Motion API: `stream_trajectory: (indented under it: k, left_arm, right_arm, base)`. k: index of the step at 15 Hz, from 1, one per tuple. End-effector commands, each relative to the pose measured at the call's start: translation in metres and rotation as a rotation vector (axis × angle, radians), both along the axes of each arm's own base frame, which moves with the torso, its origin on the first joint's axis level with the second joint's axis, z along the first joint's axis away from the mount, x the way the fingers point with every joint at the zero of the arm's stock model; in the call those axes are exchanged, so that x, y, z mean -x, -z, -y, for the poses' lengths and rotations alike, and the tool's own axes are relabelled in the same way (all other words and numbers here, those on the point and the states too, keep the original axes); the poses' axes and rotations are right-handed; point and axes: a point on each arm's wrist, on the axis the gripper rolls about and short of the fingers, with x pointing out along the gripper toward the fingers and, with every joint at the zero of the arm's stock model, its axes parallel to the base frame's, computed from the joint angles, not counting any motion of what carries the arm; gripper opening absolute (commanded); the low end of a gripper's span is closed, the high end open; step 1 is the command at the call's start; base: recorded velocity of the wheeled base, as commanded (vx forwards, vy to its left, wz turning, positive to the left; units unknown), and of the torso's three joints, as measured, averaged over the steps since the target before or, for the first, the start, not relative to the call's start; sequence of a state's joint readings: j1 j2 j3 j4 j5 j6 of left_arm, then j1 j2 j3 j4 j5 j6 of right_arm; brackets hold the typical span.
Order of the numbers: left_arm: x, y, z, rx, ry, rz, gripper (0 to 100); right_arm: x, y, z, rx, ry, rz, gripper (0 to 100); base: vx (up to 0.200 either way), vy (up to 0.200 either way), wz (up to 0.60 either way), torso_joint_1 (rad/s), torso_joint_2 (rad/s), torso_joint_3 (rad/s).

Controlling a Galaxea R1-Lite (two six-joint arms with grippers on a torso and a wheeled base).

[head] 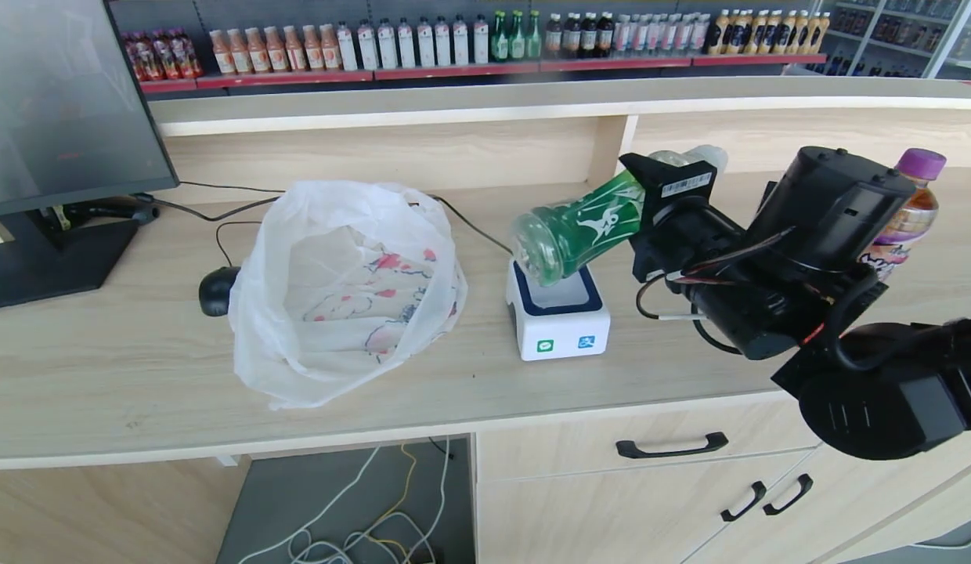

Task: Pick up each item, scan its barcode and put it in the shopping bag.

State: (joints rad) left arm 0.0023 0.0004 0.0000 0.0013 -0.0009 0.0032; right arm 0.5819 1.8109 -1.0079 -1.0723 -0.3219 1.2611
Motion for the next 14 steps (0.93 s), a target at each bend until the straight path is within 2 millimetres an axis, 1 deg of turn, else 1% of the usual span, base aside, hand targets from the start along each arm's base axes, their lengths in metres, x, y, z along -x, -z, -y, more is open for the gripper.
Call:
stream_trajectory:
  k: [1,8,14]
  left_arm:
    - [0.000,0.000,0.000,0.000,0.000,0.000,100]
    - [0.000,0.000,0.000,0.000,0.000,0.000,100]
    - [0.000,0.000,0.000,0.000,0.000,0.000,100]
  right_arm:
    - [-0.007,0.007,-0.003,0.005,0.001,-0.015,0]
    - [-0.012,0.016,-0.007,0.005,0.000,-0.039,0]
    - [-0.013,0.016,-0.007,-0.001,-0.002,-0.040,0]
  base:
    - [0.000,0.000,0.00,0.000,0.00,0.000]
    - [0.000,0.000,0.00,0.000,0.00,0.000]
    - [0.000,0.000,0.00,0.000,0.00,0.000]
